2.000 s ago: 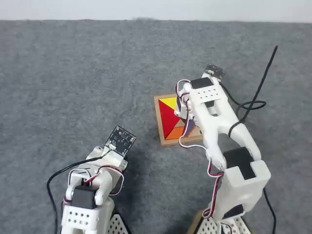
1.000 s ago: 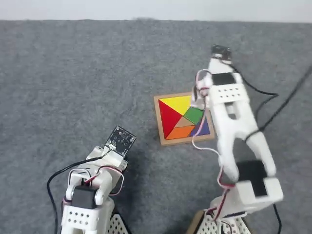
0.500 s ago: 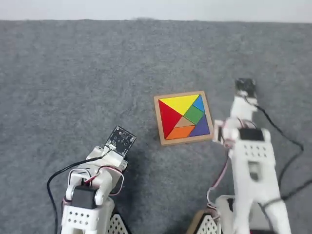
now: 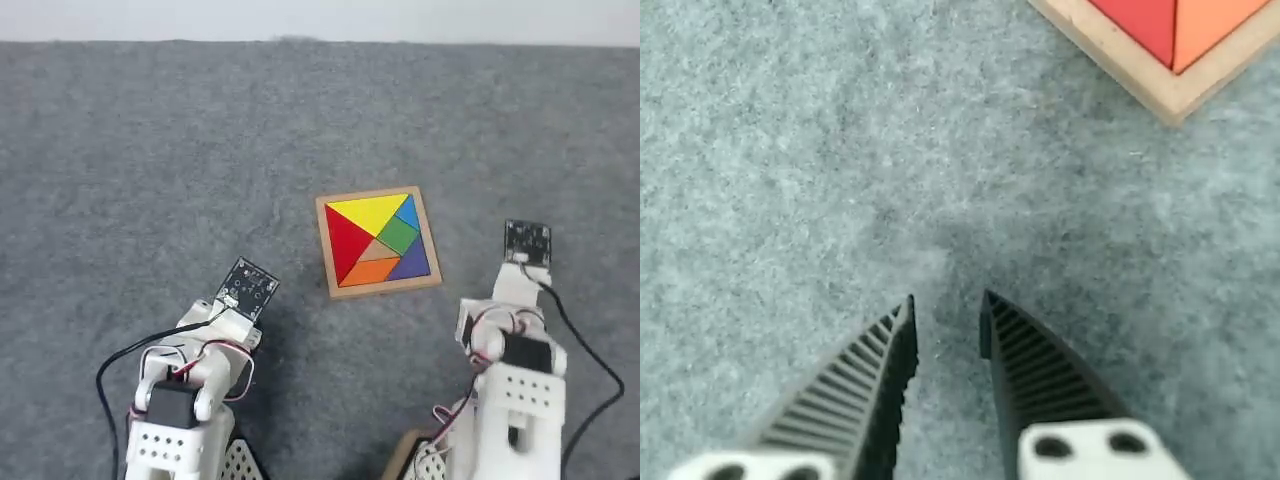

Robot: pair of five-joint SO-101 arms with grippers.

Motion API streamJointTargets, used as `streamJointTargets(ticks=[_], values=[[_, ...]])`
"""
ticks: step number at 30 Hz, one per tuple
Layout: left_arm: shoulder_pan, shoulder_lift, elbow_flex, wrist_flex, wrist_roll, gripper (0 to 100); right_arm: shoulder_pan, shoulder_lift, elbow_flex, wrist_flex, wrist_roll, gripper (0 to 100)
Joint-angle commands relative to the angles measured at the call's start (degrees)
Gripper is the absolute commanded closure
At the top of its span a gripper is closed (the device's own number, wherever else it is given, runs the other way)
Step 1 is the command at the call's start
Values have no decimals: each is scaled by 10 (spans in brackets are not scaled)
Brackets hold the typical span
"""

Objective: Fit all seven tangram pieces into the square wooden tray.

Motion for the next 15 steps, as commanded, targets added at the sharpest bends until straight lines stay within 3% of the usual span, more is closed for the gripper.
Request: streamJointTargets(ticks=[1, 6, 12, 15], values=[[-4, -7, -7, 3, -5, 902, 13, -85, 40, -11, 7, 989], [-4, -7, -7, 3, -5, 902, 15, -219, 124, -4, 7, 989], [-4, -7, -7, 3, -5, 902, 14, -384, 151, 102, 8, 989], [-4, -7, -7, 3, -5, 902, 14, -373, 150, 114, 8, 991]])
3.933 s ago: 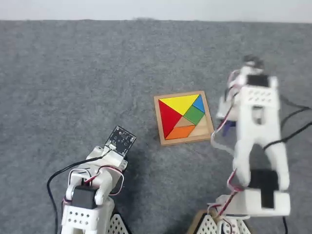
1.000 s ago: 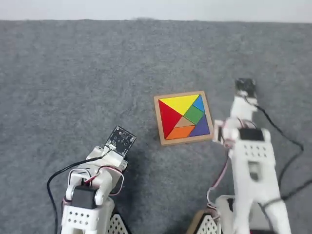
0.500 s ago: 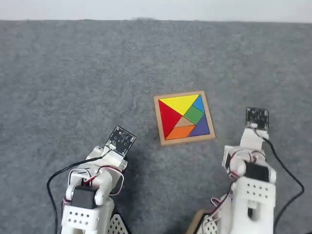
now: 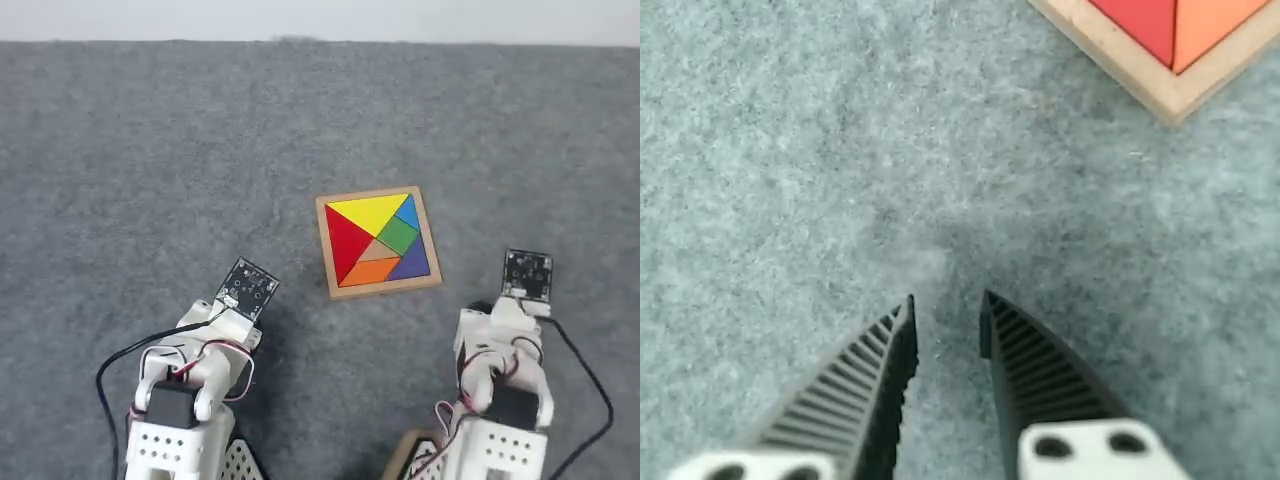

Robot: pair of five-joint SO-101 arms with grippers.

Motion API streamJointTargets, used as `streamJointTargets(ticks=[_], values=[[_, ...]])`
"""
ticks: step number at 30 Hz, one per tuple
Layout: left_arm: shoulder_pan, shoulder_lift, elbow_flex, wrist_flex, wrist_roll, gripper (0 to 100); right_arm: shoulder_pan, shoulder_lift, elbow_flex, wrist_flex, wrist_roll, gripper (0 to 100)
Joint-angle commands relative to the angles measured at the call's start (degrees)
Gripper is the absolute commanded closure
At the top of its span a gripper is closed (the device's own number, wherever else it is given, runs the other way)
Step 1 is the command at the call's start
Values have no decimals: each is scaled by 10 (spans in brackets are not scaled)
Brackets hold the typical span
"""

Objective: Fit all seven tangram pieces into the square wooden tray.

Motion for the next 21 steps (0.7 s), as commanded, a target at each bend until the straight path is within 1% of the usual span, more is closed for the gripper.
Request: streamJointTargets(ticks=[1, 5, 14, 21], values=[[-4, -7, -7, 3, -5, 902, 7, 7, 10, 12, 7, 991], [-4, -7, -7, 3, -5, 902, 7, 11, 10, 22, 6, 991], [-4, -7, -7, 3, -5, 902, 7, 11, 10, 82, 5, 990], [-4, -7, -7, 3, -5, 902, 7, 11, 10, 85, 5, 990]])
